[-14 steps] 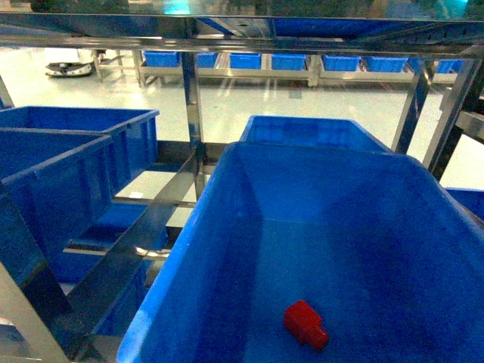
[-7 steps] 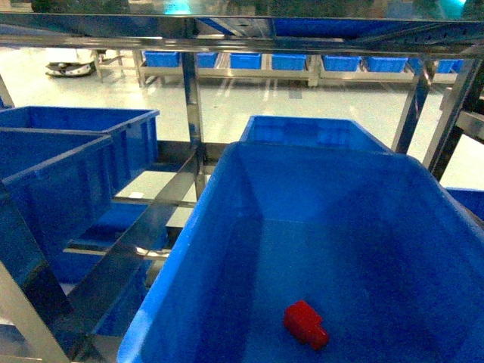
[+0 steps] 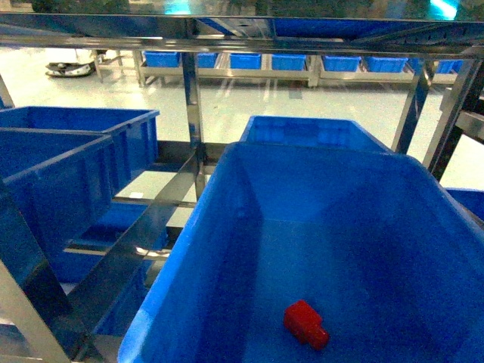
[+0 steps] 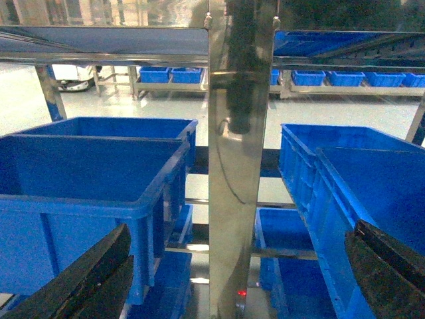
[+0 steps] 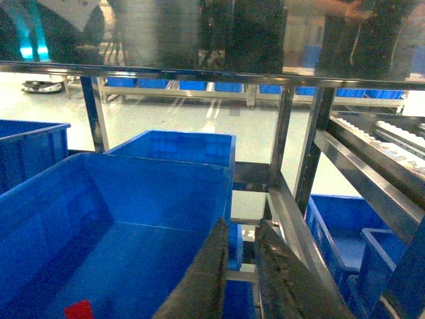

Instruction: Pick red block from blue box to shelf

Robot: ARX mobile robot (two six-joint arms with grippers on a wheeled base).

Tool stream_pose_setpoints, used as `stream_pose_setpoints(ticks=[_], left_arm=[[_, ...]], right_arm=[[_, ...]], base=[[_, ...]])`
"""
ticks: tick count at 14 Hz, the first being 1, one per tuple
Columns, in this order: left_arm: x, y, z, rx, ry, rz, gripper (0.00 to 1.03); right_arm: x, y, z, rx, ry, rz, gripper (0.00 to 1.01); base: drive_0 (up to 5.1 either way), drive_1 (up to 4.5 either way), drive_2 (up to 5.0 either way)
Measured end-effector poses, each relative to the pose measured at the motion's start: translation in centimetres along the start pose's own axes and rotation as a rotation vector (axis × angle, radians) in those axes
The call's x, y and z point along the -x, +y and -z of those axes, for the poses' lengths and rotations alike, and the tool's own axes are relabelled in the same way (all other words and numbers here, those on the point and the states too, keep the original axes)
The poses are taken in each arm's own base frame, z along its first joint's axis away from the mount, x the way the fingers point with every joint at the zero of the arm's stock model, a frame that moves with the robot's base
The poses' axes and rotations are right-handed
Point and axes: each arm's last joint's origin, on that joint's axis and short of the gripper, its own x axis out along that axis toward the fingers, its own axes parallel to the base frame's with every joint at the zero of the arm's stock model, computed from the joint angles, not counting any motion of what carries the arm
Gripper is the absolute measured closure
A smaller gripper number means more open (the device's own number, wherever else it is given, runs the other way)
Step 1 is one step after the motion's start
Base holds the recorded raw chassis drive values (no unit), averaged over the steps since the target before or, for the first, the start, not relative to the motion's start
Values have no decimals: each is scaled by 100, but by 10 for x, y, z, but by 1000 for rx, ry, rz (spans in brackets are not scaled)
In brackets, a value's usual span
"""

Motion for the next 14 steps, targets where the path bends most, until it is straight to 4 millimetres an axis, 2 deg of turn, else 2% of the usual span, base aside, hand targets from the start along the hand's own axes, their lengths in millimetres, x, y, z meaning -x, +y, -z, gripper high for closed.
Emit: stream_pose_setpoints(ticks=[1, 2, 5, 6, 14], left_arm=[[0, 0, 0, 0, 0, 0, 5], [0, 0, 0, 0, 0, 0, 5], [0, 0, 0, 0, 0, 0, 5], [0, 0, 0, 0, 0, 1, 5], [0, 0, 0, 0, -1, 0, 5]], right_arm=[[1, 0, 0, 0, 3, 0, 96], [1, 0, 1, 0, 6, 0, 99], [12, 0, 7, 1, 55, 0, 99], [14, 0, 2, 1, -6, -1, 99], [14, 0, 3, 1, 14, 0, 99]], base=[[0, 0, 0], [0, 0, 0], [0, 0, 0], [0, 0, 0], [0, 0, 0]])
